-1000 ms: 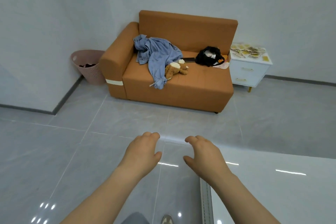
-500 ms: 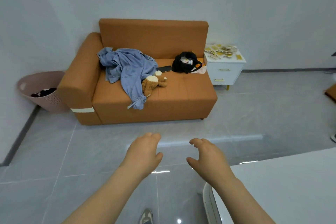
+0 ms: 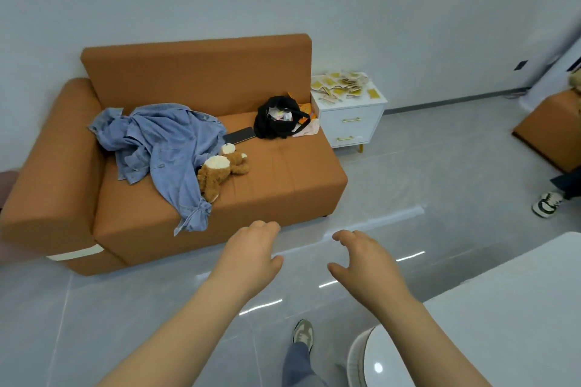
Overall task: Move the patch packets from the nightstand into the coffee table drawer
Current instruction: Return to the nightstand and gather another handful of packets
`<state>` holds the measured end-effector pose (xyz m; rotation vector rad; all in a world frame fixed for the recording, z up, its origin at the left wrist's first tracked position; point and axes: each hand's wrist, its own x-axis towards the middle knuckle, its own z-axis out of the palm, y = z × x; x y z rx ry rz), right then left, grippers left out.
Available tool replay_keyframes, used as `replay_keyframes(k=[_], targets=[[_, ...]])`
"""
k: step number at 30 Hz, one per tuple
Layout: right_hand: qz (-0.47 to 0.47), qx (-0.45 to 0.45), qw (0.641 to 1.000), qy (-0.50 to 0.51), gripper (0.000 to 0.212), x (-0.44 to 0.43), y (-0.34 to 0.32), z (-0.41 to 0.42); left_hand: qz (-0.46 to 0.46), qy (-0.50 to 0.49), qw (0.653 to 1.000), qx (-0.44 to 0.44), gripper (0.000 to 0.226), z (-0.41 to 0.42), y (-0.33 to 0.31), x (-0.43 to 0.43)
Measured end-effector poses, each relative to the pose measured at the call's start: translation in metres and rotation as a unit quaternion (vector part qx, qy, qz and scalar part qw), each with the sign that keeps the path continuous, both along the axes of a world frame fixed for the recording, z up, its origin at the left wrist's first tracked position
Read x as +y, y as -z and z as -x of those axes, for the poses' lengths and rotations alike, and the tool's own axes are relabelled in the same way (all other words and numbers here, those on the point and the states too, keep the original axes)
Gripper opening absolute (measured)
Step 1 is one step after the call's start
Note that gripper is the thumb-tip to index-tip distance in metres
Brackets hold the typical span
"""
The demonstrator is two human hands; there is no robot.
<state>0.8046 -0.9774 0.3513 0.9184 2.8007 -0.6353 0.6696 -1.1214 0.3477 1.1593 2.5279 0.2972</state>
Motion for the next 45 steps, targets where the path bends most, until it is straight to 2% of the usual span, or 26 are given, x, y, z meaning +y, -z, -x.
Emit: replay_keyframes(k=[8, 14, 25, 32, 38, 45], targets=[[-0.011, -0.003, 1.0, -0.003, 0.043, 0.114, -0.003, 0.059, 0.011, -0.006, 1.0, -0.019, 0.038, 0.059, 0.0, 0.117], [-0.008, -0.009, 1.0, 0.021, 0.048, 0.189, -0.002, 0.097, 0.001, 0.007, 1.0, -0.026, 0.041, 0.104, 0.002, 0.191], [-0.002, -0.01, 0.997, 0.076, 0.043, 0.313, -0.002, 0.208, -0.01, 0.051, 0.998, -0.04, 0.045, 0.224, 0.012, 0.329], [-0.004, -0.027, 0.994, 0.102, 0.05, 0.379, -0.003, 0.263, -0.007, 0.077, 0.996, -0.046, 0.046, 0.289, 0.011, 0.404], [0.001, -0.034, 0.995, 0.091, 0.053, 0.443, 0.005, 0.296, -0.001, 0.074, 0.996, -0.053, 0.045, 0.321, 0.017, 0.46], [0.009, -0.024, 0.998, 0.056, 0.053, 0.551, 0.018, 0.329, -0.005, 0.027, 0.998, -0.054, 0.036, 0.346, 0.029, 0.555]])
